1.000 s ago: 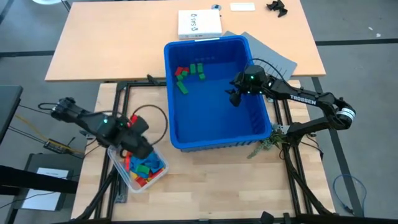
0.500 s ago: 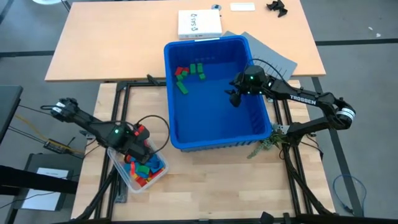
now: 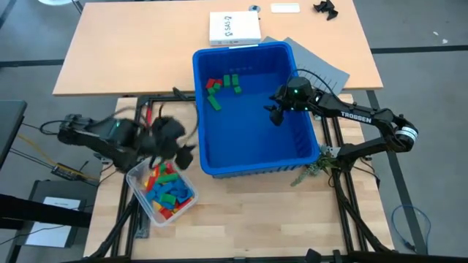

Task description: Sort Items/Unsort Items

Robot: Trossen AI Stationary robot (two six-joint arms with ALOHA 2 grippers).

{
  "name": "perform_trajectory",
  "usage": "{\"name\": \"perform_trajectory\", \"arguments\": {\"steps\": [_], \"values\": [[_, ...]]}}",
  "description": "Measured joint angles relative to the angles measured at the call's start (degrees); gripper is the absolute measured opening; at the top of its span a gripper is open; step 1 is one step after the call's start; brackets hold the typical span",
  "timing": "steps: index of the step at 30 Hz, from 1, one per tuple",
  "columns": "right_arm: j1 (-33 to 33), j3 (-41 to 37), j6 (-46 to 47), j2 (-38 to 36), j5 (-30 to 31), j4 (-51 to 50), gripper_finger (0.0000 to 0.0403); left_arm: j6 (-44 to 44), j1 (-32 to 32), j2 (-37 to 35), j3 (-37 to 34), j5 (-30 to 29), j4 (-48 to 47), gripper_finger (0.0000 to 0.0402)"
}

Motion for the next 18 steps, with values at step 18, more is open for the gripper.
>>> {"name": "perform_trajectory", "arguments": {"steps": [18], "values": [[0.0, 0.0, 0.6, 0.0, -0.9, 0.0, 0.0229, 39.7, 37.0, 20.7, 9.4, 16.6, 26.1, 0.0270]]}}
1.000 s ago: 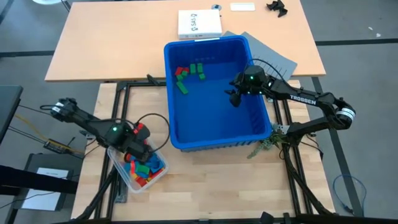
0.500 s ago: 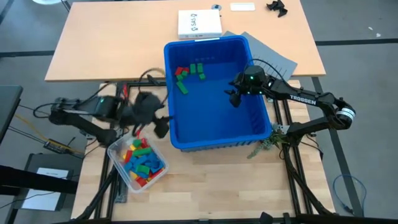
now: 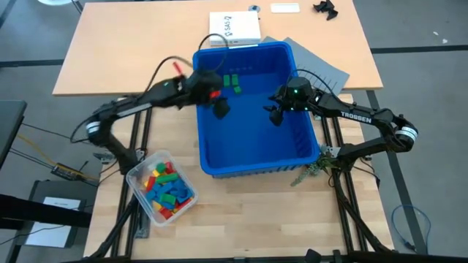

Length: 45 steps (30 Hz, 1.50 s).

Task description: Sort Items/Unsort Items

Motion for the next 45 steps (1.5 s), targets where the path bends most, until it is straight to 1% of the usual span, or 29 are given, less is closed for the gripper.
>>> {"name": "perform_trajectory", "arguments": {"steps": [6, 9, 12, 14, 18, 25, 27, 30, 34, 37, 39, 41, 43, 45], "values": [[0.0, 0.0, -0.1, 0.0, 0.0, 0.1, 0.0229, 6.8, 5.6, 12.1, 9.8, 0.0, -1.8, 0.0234], [0.0, 0.0, 0.0, 0.0, 0.0, 0.0, 0.0229, 9.0, 7.9, 18.2, 14.1, -0.3, -4.4, 0.0208], [0.0, 0.0, 0.3, 0.0, 0.0, 0.0, 0.0229, 10.0, 9.9, 23.2, 16.7, -0.9, -7.8, 0.0177], [0.0, 0.0, 0.4, 0.0, 0.0, 0.0, 0.0229, 10.1, 10.9, 25.7, 17.3, -1.5, -9.7, 0.0154], [0.0, 0.0, 0.4, 0.0, 0.0, -0.1, 0.0229, 10.1, 12.0, 29.3, 17.2, -4.9, -12.2, 0.0106], [0.0, 0.0, 0.5, 0.0, 0.0, -0.1, 0.0229, 13.1, 12.7, 34.2, 17.1, -5.5, -14.8, 0.0012], [0.0, 0.0, 0.5, 0.0, 0.0, 0.0, 0.0229, 13.5, 12.7, 35.4, 17.1, -6.1, -15.4, 0.0008], [0.0, 0.0, 0.5, 0.0, 0.0, 0.0, 0.0229, 13.3, 12.7, 37.1, 17.1, -8.3, -16.7, 0.0013], [0.0, 0.0, 0.5, 0.0, 0.0, 0.0, 0.0229, 14.4, 12.8, 39.2, 17.1, -8.3, -17.4, 0.0011], [0.0, 0.0, 0.5, 0.0, 0.0, 0.0, 0.0229, 15.1, 12.7, 40.3, 17.1, -5.9, -17.5, 0.0010], [0.0, 0.0, 0.5, 0.0, 0.0, 0.0, 0.0229, 15.1, 12.6, 40.4, 17.2, -3.0, -17.7, 0.0010], [0.0, 0.0, 0.5, 0.0, 0.0, 0.0, 0.0229, 14.7, 12.3, 40.4, 17.2, -1.3, -17.5, 0.0009], [0.0, 0.0, 0.5, 0.0, 0.0, 0.0, 0.0229, 13.3, 11.8, 40.5, 18.0, 0.2, -17.3, 0.0009], [0.0, 0.0, 0.5, 0.0, 0.0, 0.0, 0.0229, 11.6, 11.4, 40.7, 19.3, 3.2, -17.0, 0.0009]]}}
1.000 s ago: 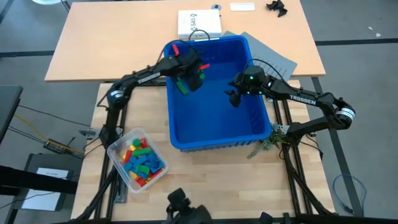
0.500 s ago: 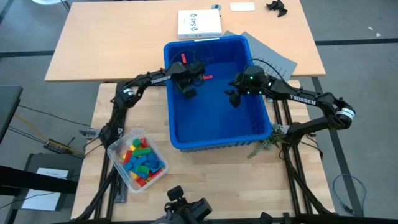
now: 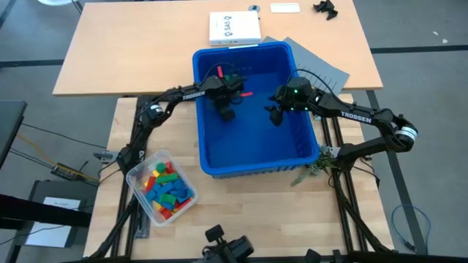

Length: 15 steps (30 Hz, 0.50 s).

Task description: Sort Items/Unsort Items

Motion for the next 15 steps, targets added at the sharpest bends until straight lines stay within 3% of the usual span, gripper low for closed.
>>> {"name": "perform_trajectory", "arguments": {"steps": [4, 6, 11, 15], "values": [[0.0, 0.0, 0.1, 0.0, -0.2, 0.0, 0.0229, -3.5, -0.6, 0.1, 3.0, 8.0, 0.1, 0.0009], [0.0, 0.0, 0.1, 0.0, -0.4, 0.0, 0.0229, -3.7, -1.0, 0.1, 4.7, 8.9, 0.2, 0.0009], [0.0, 0.0, 0.1, 0.0, -0.4, -0.1, 0.0229, 3.9, -1.9, 0.1, 9.6, 9.7, -1.8, 0.0031], [0.0, -0.1, 0.1, 0.0, -1.4, 0.0, 0.0229, 13.4, -1.9, 0.1, 12.5, 11.8, -5.5, 0.0082]]}}
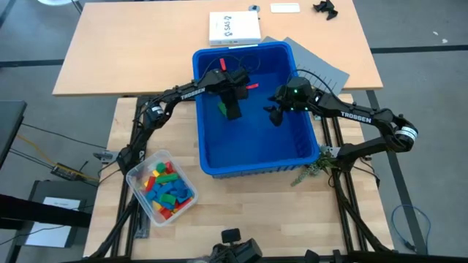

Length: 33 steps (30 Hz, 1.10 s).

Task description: Sort Items/Unsort Items

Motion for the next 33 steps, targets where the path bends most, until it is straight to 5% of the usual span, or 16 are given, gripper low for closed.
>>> {"name": "perform_trajectory", "arguments": {"steps": [9, 21, 33], "values": [[0.0, -3.8, 0.0, 0.0, -0.6, 1.8, 0.0229, 32.1, -0.6, 0.0, -4.8, -3.1, 0.7, 0.0196], [0.0, -4.4, -0.5, 0.0, -0.9, 4.1, 0.0229, 38.8, -0.9, -0.6, -16.3, -10.1, 8.3, 0.0202], [0.3, -4.4, -0.6, 0.0, -1.8, 4.8, 0.0229, 38.8, -0.9, -0.2, -17.4, -9.9, 13.7, 0.0202]]}}
